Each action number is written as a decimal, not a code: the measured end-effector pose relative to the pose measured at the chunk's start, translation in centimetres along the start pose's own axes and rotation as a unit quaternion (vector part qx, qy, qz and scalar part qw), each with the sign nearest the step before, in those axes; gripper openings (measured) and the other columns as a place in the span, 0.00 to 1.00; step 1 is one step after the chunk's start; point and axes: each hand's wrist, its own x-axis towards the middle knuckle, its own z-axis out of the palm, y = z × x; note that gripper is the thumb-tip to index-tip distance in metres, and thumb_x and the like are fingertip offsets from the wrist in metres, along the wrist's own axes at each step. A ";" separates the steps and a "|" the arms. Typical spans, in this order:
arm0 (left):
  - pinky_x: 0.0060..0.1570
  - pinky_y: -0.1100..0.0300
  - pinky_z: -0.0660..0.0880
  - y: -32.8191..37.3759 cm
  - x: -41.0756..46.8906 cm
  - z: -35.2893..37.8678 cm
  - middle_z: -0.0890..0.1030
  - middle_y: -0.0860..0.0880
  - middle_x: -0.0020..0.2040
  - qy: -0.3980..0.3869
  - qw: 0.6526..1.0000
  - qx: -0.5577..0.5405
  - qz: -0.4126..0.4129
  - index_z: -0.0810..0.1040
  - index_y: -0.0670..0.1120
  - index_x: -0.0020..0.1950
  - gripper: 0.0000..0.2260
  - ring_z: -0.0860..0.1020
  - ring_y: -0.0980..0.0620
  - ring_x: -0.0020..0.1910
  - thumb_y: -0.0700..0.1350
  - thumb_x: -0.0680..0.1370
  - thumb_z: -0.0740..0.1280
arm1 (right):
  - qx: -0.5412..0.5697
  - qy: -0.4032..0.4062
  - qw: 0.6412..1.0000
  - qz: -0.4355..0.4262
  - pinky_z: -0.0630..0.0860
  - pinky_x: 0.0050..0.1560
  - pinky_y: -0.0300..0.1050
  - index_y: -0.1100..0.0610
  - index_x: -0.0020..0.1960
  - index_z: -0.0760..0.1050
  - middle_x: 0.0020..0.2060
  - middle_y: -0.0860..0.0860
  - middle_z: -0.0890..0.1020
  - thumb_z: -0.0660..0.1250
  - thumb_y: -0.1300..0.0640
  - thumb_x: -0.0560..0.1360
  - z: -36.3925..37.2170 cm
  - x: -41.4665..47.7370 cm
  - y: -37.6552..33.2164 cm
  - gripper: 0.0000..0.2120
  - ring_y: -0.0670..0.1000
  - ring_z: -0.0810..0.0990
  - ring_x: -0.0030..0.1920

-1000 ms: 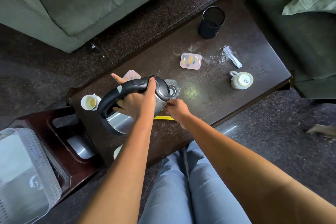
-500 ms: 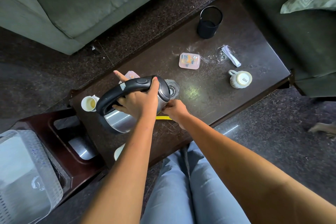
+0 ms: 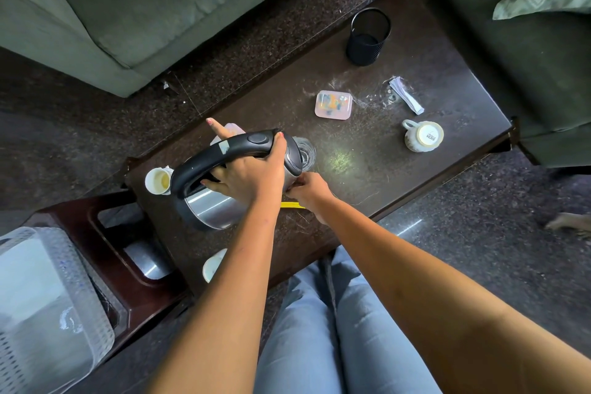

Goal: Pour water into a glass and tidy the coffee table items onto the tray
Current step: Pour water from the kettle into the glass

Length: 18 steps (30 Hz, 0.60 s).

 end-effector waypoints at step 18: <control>0.72 0.38 0.44 1.0 0.0 -1.7 0.74 0.57 0.68 0.025 1.000 -0.008 0.011 0.41 0.53 0.78 0.48 0.63 0.39 0.71 0.67 0.68 0.66 | 0.035 -0.007 0.999 -0.019 0.70 0.44 0.42 0.58 0.45 0.79 0.42 0.53 0.80 0.68 0.64 0.71 0.1 -0.8 -1.0 0.05 0.51 0.76 0.45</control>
